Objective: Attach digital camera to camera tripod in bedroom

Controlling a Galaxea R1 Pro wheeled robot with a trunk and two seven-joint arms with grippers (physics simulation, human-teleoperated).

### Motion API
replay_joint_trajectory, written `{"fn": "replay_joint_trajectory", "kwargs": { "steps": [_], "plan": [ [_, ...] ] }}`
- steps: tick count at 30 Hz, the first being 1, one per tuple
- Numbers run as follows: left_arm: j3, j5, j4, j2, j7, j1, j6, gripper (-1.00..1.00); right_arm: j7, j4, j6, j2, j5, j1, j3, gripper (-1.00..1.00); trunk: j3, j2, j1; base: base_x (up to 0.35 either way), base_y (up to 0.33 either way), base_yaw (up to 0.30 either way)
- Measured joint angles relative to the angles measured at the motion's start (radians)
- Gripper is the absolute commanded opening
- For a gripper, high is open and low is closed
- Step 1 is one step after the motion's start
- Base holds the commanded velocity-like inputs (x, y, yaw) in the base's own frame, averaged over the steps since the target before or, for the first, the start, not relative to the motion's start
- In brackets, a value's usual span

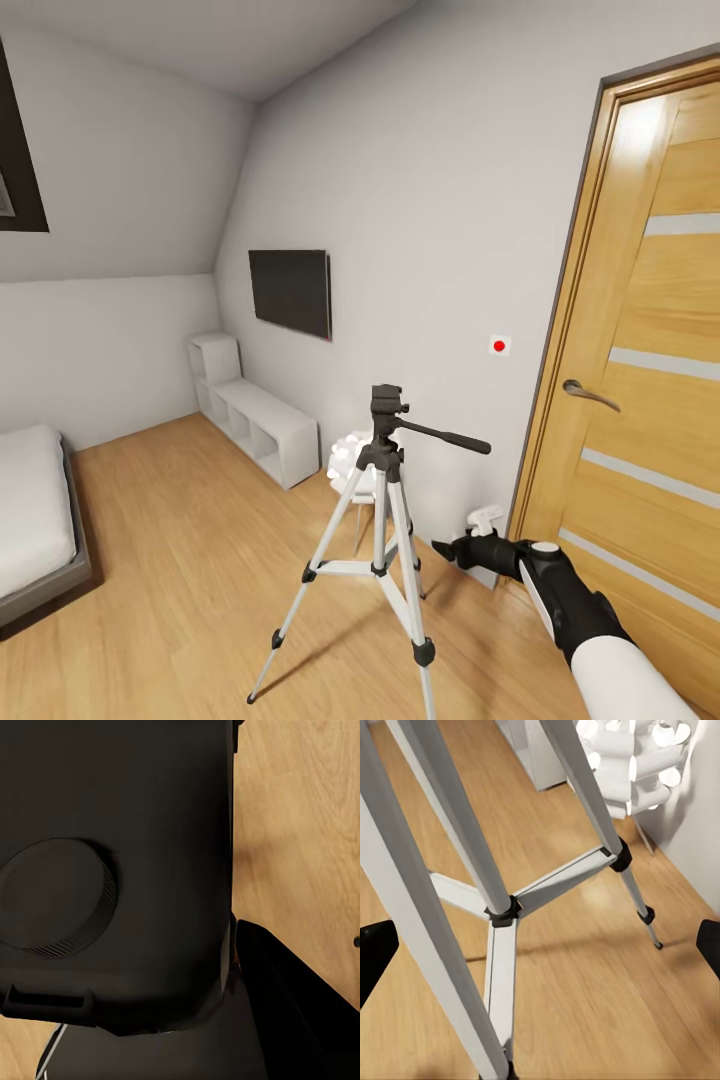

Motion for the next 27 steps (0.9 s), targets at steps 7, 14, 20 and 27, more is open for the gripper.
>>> {"fn": "replay_joint_trajectory", "kwargs": {
  "steps": [7,14,20,27],
  "plan": [
    [0.000,0.000,0.000,-0.001,0.000,0.000,0.000,-1.00,-0.001,0.021,0.000,-0.001,-0.001,0.000,0.000,1.00,0.000,0.000,0.000,0.000,0.000,0.000],
    [0.000,0.000,0.000,-0.001,0.000,0.000,0.000,-1.00,-0.001,0.028,0.000,-0.003,-0.001,0.000,-0.003,1.00,0.000,0.000,0.000,0.000,0.000,0.000],
    [0.000,-0.001,-0.001,-0.002,0.001,0.000,0.000,-1.00,-0.008,0.029,0.000,-0.003,0.000,0.000,-0.005,1.00,0.000,0.000,0.000,0.000,0.000,0.000],
    [0.000,-0.001,0.000,-0.003,0.001,0.000,0.000,-1.00,-0.007,0.047,-0.001,-0.012,0.003,0.000,-0.004,1.00,0.000,0.000,0.000,0.006,0.000,0.000]
  ]
}}
